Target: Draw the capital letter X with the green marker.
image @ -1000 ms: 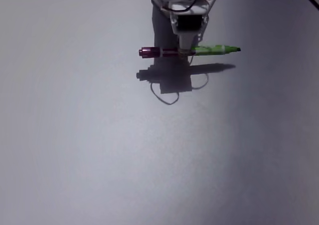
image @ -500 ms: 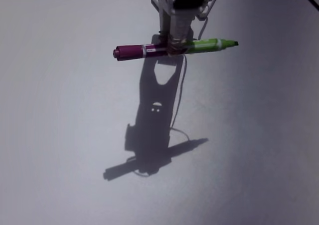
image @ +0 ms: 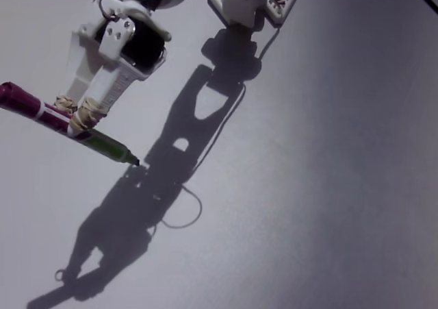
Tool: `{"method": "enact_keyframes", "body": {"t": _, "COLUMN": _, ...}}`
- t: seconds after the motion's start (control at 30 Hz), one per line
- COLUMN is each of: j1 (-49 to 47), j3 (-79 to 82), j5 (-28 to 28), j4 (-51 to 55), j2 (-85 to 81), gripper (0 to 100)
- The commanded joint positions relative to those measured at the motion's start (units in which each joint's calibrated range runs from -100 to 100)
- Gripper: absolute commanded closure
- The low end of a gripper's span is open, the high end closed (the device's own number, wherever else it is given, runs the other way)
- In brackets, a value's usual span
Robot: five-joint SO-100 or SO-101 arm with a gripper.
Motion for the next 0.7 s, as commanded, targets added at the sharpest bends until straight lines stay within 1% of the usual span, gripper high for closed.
{"method": "enact_keyframes", "body": {"t": 0.0, "j1": 2.97, "j3": 13.81, "j5": 1.27, "j4": -31.1, "j2": 1.5, "gripper": 99}}
{"method": "enact_keyframes", "body": {"t": 0.07, "j1": 5.06, "j3": 18.39, "j5": 2.93, "j4": -42.3, "j2": 5.09, "gripper": 100}}
{"method": "enact_keyframes", "body": {"t": 0.13, "j1": 6.58, "j3": 22.61, "j5": 5.76, "j4": -52.68, "j2": 8.52, "gripper": 100}}
{"method": "enact_keyframes", "body": {"t": 0.23, "j1": 7.54, "j3": 25.12, "j5": 7.72, "j4": -60.44, "j2": 12.83, "gripper": 100}}
{"method": "enact_keyframes", "body": {"t": 0.3, "j1": 8.2, "j3": 25.04, "j5": 11.04, "j4": -67.39, "j2": 17.38, "gripper": 100}}
{"method": "enact_keyframes", "body": {"t": 0.33, "j1": 8.49, "j3": 25.12, "j5": 11.58, "j4": -70.0, "j2": 19.69, "gripper": 100}}
{"method": "enact_keyframes", "body": {"t": 0.4, "j1": 8.68, "j3": 25.84, "j5": 14.51, "j4": -78.75, "j2": 24.64, "gripper": 100}}
{"method": "enact_keyframes", "body": {"t": 0.43, "j1": 8.49, "j3": 26.02, "j5": 16.21, "j4": -85.04, "j2": 27.83, "gripper": 100}}
{"method": "enact_keyframes", "body": {"t": 0.47, "j1": 8.49, "j3": 25.84, "j5": 16.61, "j4": -89.46, "j2": 30.94, "gripper": 100}}
{"method": "enact_keyframes", "body": {"t": 0.53, "j1": 8.39, "j3": 27.01, "j5": 16.02, "j4": -93.46, "j2": 34.61, "gripper": 100}}
{"method": "enact_keyframes", "body": {"t": 0.67, "j1": 7.44, "j3": 28.63, "j5": 16.36, "j4": -95.26, "j2": 38.28, "gripper": 100}}
